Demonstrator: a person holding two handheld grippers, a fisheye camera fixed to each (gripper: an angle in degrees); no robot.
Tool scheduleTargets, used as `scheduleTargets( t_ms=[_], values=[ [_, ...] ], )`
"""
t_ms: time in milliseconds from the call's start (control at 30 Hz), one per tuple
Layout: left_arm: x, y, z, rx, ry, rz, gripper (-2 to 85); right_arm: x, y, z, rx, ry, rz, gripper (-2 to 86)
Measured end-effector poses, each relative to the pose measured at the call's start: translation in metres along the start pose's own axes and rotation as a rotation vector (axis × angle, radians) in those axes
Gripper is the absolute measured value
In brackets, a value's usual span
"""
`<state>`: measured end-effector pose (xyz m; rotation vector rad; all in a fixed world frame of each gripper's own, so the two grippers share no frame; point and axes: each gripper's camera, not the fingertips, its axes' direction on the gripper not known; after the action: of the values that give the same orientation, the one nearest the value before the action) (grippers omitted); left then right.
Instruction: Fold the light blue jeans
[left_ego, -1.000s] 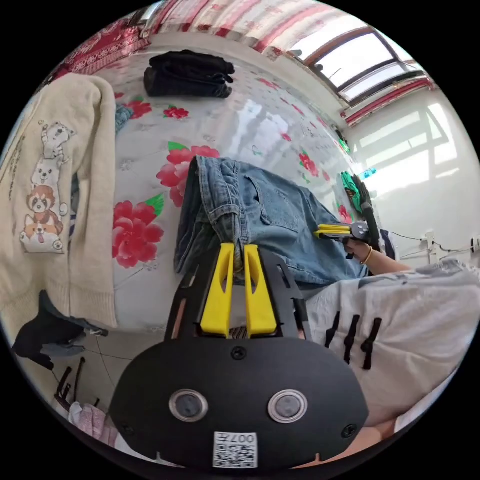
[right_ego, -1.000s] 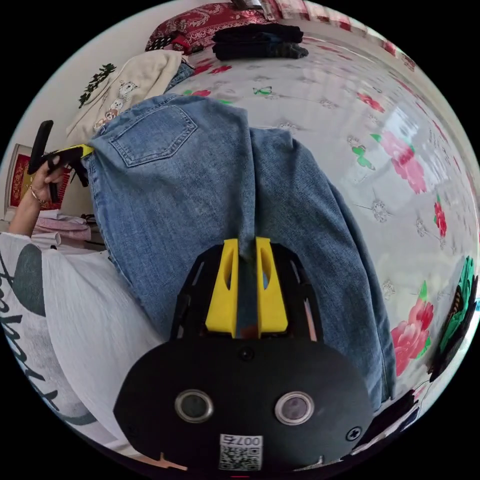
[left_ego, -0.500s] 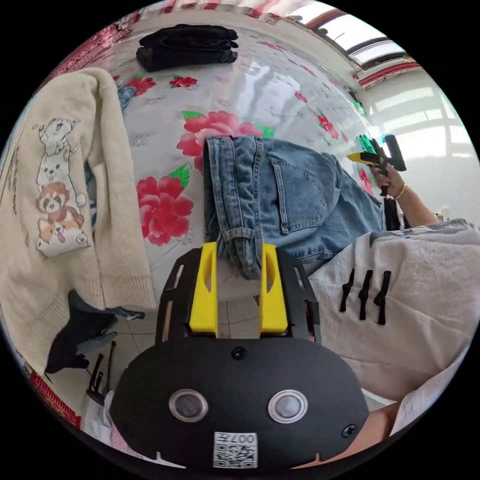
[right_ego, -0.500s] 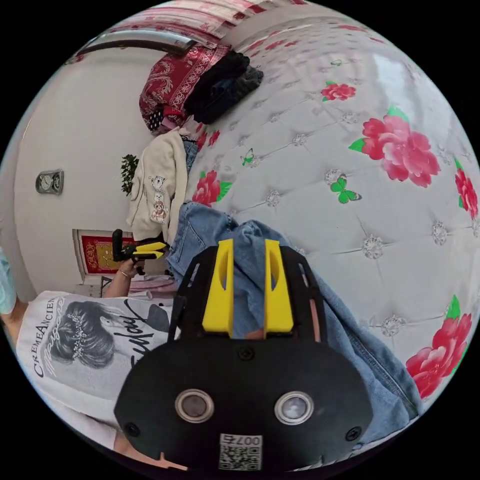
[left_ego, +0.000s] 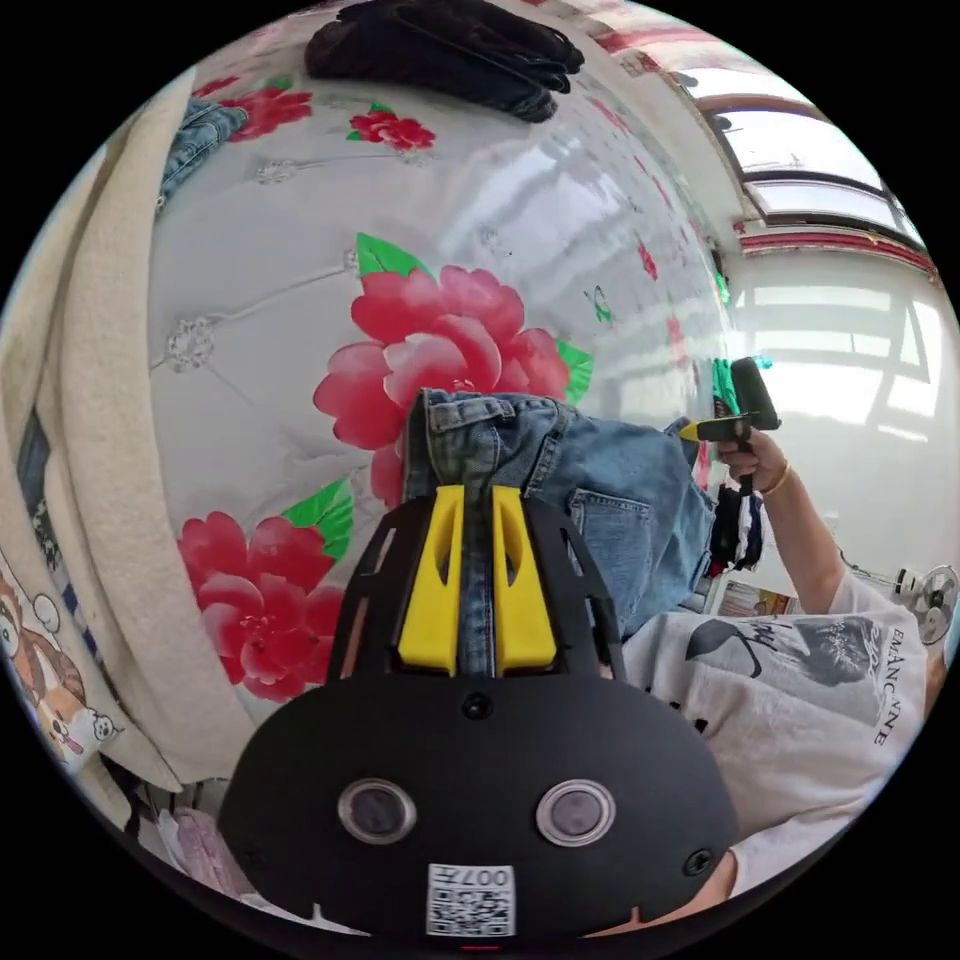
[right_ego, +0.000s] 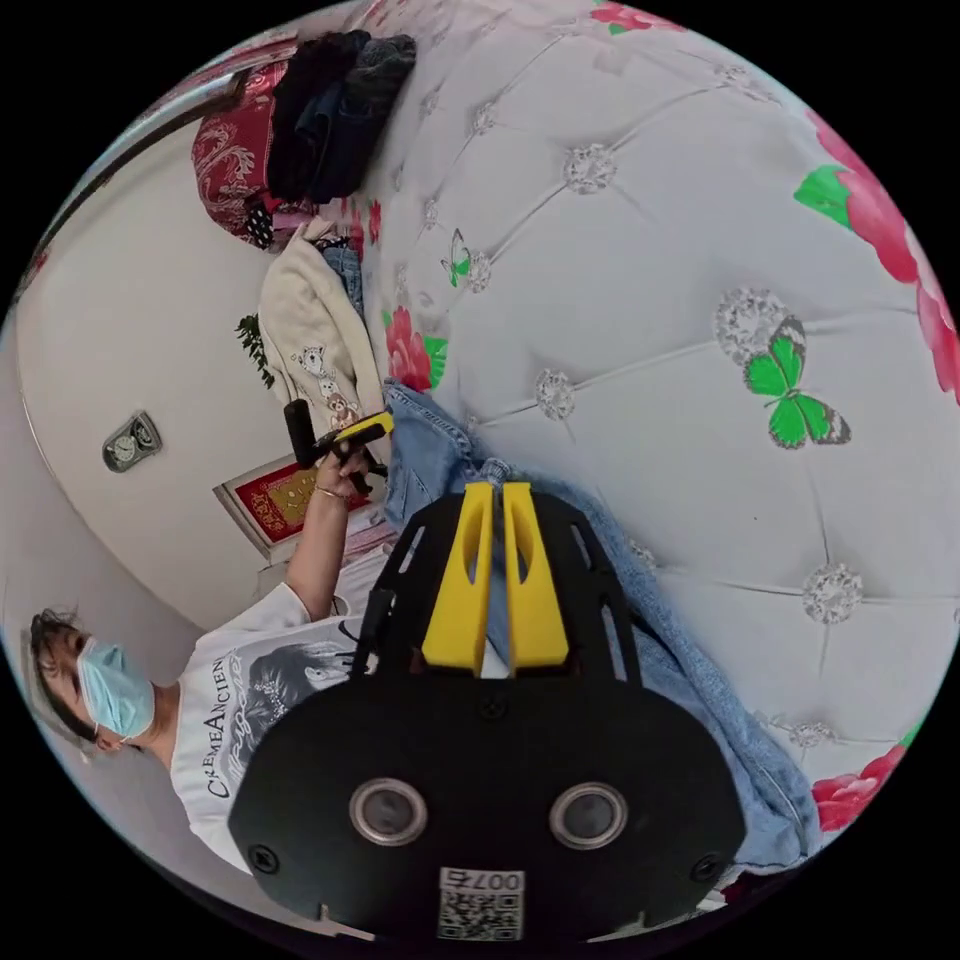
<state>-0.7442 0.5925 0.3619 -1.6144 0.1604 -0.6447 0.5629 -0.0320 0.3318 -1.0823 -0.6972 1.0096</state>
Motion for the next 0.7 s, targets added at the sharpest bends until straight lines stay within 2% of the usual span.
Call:
scheduleTargets(
  t_ms=[67,100,133,233,367,433,467,533,633,700],
  values=[
    [-0.014,0.015,-0.026,0.102,0.036,-0.052,0.0,0.007,0.011,-0.031,0.128,-0.077,0.005,0.1],
    [-0.024,0.025,-0.034,0.154,0.118,-0.064,-0.3,0.011,0.013,-0.036,0.160,-0.111,0.013,0.1],
    [-0.033,0.035,-0.038,0.218,0.106,-0.121,-0.5,0.020,0.014,-0.040,0.205,-0.173,0.041,0.0],
    [-0.035,0.036,-0.035,0.300,0.114,-0.133,-0.1,0.023,0.002,-0.034,0.262,-0.147,0.055,0.2],
    [0.002,0.006,-0.037,0.221,0.033,0.030,5.3,-0.004,-0.011,-0.028,0.219,-0.099,-0.018,1.0],
    [0.021,-0.014,-0.028,0.157,-0.024,0.114,4.1,-0.012,-0.010,-0.030,0.203,-0.060,-0.034,0.6],
    [0.023,-0.020,-0.023,0.132,-0.054,0.113,2.3,-0.017,-0.009,-0.032,0.204,-0.009,-0.031,0.4],
    [0.033,-0.041,-0.003,0.076,-0.271,0.078,-0.3,-0.024,-0.008,-0.035,0.227,0.009,-0.027,0.1],
    [0.039,-0.055,0.018,0.033,-0.318,0.084,-0.7,-0.040,0.000,-0.036,0.280,0.064,-0.031,0.0],
    [0.043,-0.050,0.012,0.070,-0.320,0.070,-0.5,-0.049,0.017,-0.045,0.395,0.119,-0.018,0.0]
  ],
)
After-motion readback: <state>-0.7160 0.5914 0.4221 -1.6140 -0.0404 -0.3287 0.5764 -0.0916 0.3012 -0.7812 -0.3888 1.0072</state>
